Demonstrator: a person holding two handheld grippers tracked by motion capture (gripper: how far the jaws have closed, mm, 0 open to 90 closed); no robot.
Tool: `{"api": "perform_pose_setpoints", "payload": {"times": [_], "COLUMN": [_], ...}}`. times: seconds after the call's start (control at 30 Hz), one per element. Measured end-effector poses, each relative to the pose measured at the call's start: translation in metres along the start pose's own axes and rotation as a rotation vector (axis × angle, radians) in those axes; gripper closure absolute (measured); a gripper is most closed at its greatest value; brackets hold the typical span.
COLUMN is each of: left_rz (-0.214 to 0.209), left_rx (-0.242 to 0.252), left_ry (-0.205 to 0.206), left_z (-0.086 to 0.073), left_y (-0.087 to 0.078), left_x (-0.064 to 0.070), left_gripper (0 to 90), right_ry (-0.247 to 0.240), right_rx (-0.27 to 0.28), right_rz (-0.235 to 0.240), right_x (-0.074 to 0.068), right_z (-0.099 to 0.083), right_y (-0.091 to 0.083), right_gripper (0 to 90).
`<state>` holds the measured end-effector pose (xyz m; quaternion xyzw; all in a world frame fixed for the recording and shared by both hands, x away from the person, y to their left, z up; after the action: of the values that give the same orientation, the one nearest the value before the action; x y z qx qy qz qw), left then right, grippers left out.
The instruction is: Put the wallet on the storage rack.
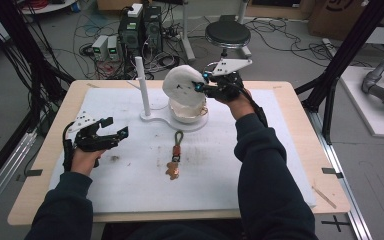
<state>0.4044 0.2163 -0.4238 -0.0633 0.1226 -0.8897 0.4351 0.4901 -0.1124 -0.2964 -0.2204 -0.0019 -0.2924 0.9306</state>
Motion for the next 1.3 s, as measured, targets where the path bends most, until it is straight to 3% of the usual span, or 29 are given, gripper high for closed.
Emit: {"api": "perform_pose_setpoints", "payload": {"times": [0.1, 0.2, 0.27, 0.33, 0.57, 0.67, 0.73, 0.77, 0.8, 1.1, 1.23, 1.3], "left_rz": [-0.003, -0.008, -0.009, -0.009, -0.013, -0.013, -0.014, -0.015, -0.017, -0.019, -0.022, -0.023], "left_rx": [0.0, -0.003, -0.004, -0.005, -0.011, -0.014, -0.016, -0.017, -0.018, -0.021, -0.022, -0.023], "left_ry": [-0.001, -0.005, -0.007, -0.007, -0.02, -0.021, -0.021, -0.021, -0.023, -0.03, -0.032, -0.031], "left_z": [0.0, -0.001, -0.001, -0.001, -0.003, -0.004, -0.004, -0.004, -0.004, -0.005, -0.005, -0.005], "left_y": [-0.001, 0.0, 0.0, 0.0, -0.001, -0.001, 0.0, 0.0, 0.0, 0.0, 0.0, 0.0], "left_x": [0.0, 0.001, 0.001, 0.001, 0.001, 0.001, 0.001, 0.002, 0.002, 0.002, 0.002, 0.002], "left_gripper": [20.5, 20.7, 21.0, 21.0, 21.4, 21.5, 21.6, 21.6, 21.6, 21.6, 21.6, 21.6], "right_ry": [-0.019, -0.075, -0.07, -0.097, -0.191, -0.204, -0.236, -0.236, -0.26, -0.318, -0.318, -0.299], "right_rx": [-0.005, -0.026, -0.036, -0.037, -0.191, -0.208, -0.26, -0.26, -0.276, -0.351, -0.404, -0.4], "right_rz": [-0.005, -0.018, -0.016, -0.022, -0.041, -0.041, -0.041, -0.041, -0.038, -0.049, -0.042, -0.044], "right_x": [0.006, 0.014, 0.015, 0.02, 0.029, 0.028, 0.027, 0.027, 0.024, 0.012, 0.007, 0.009], "right_z": [0.006, 0.011, 0.011, 0.011, -0.023, -0.03, -0.04, -0.04, -0.042, -0.051, -0.06, -0.06], "right_y": [0.008, 0.019, 0.022, 0.027, 0.041, 0.041, 0.043, 0.043, 0.046, 0.067, 0.079, 0.079], "right_gripper": [75.4, 75.4, 75.3, 75.3, 75.3, 75.3, 75.3, 75.3, 75.3, 75.6, 75.8, 75.5]}}
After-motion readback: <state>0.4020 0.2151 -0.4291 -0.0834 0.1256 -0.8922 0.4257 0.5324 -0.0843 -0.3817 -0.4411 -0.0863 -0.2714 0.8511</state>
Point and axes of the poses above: each handheld gripper's, and its own axes: y roughly forward along the jaws, z roughly out of its top, x roughly to its right, the point moved 6 cm from there along y, roughly forward along the jaws, and after that the axes turned 8 degrees about y, right-handed, at the moved point
